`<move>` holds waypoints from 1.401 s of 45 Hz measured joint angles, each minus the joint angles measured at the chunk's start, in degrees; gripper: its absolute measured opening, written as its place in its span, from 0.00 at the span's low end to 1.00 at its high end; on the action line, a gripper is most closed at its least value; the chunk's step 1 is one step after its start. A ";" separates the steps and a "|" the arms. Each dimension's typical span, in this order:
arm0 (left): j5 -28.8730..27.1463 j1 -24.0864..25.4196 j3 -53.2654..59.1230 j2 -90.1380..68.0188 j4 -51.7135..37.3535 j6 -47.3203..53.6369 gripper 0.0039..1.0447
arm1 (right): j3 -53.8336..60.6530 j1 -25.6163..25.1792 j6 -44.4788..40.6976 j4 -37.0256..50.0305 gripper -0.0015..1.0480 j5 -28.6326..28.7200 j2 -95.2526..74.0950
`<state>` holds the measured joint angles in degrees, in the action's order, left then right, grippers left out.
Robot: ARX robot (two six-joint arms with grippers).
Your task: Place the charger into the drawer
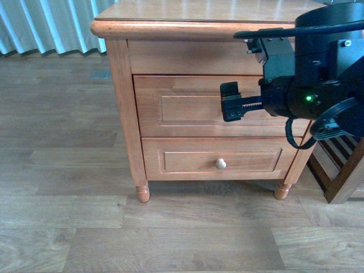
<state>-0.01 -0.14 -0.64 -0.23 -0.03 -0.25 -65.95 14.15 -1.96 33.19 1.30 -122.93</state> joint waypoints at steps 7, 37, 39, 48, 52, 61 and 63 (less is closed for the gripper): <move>0.00 0.00 0.00 0.00 0.00 0.00 0.94 | 10.27 -2.34 -0.22 3.52 0.92 2.80 8.57; 0.00 0.00 0.00 0.00 0.00 0.00 0.94 | 33.40 -23.67 2.45 -1.62 0.92 17.25 40.48; 0.00 0.00 0.00 0.00 0.00 0.00 0.94 | 34.69 -25.99 2.86 -2.82 0.92 18.73 42.71; 0.00 0.00 0.00 0.00 0.00 0.00 0.94 | 37.13 -30.10 4.59 -3.58 0.92 21.16 47.56; 0.00 0.00 0.00 0.00 0.00 0.00 0.94 | 37.16 -30.14 4.83 -3.58 0.92 21.40 47.63; 0.00 0.00 0.00 0.00 0.00 0.00 0.94 | 37.22 -30.14 4.87 -3.56 0.92 21.51 47.63; 0.00 0.00 0.00 0.00 0.00 0.00 0.94 | 38.73 -29.59 4.48 1.53 0.88 18.56 46.97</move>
<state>-0.01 -0.14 -0.64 -0.23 -0.03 -0.25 -27.22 -15.44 2.52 34.72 19.86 -75.96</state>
